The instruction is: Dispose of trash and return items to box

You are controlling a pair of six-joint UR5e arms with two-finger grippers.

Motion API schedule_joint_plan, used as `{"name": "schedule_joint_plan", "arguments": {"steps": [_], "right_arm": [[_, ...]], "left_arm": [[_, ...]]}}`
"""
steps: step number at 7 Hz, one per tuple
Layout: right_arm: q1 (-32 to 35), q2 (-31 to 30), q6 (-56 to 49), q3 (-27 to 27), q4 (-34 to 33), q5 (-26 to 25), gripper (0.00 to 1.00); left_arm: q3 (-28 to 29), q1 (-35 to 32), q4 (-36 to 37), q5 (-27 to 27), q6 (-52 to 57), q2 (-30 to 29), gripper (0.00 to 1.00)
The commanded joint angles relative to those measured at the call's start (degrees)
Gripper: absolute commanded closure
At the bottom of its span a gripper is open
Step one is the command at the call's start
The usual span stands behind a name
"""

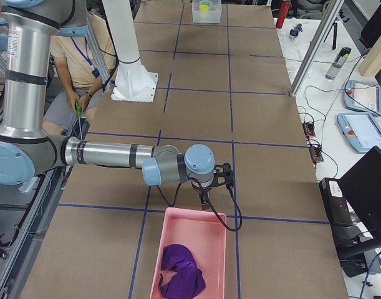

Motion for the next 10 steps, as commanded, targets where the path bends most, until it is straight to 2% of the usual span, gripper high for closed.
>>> {"name": "schedule_joint_plan", "arguments": {"steps": [1, 2, 3, 5, 6, 7, 8, 9, 10], "right_arm": [[-2.86, 1.21, 10.22, 4.39, 0.15, -0.34, 0.00], [-5.32, 1.22, 14.58, 8.25, 0.15, -3.22, 0.00], [-6.56, 1.22, 15.93, 9.77, 0.07, -5.59, 0.00], [-6.49, 0.52, 16.03, 9.43, 0.06, -5.62, 0.00], [-6.49, 0.43, 16.03, 9.26, -0.02, -5.53, 0.00], [-6.49, 0.43, 16.03, 8.47, -0.02, -5.44, 0.00], [-6.40, -0.26, 15.86, 9.07, 0.06, -5.27, 0.00], [-6.31, -1.14, 15.60, 9.25, 0.50, -5.35, 0.00], [-6.31, -1.32, 15.51, 8.65, 0.42, -5.18, 0.00]], "left_arm": [[-12.61, 0.00, 4.66, -3.05, -5.68, 0.68, 0.00], [-20.43, 0.08, 10.45, -8.30, -10.68, 0.86, 0.00], [-27.90, 0.78, 16.51, -10.36, -11.51, 2.17, 0.00], [-42.85, 7.87, 32.76, -9.85, -14.49, 2.27, 0.00], [-43.96, 10.60, 32.75, -10.54, -14.68, 3.66, 0.00], [-48.33, 17.51, 33.09, -12.73, -20.25, 3.85, 0.00], [-49.85, 22.27, 32.84, -12.92, -26.23, 3.94, 0.00], [-50.13, 22.32, 29.18, -13.53, -21.85, 7.42, 0.00], [-49.69, 22.32, 17.13, -15.98, -21.02, 14.16, 0.00]]}}
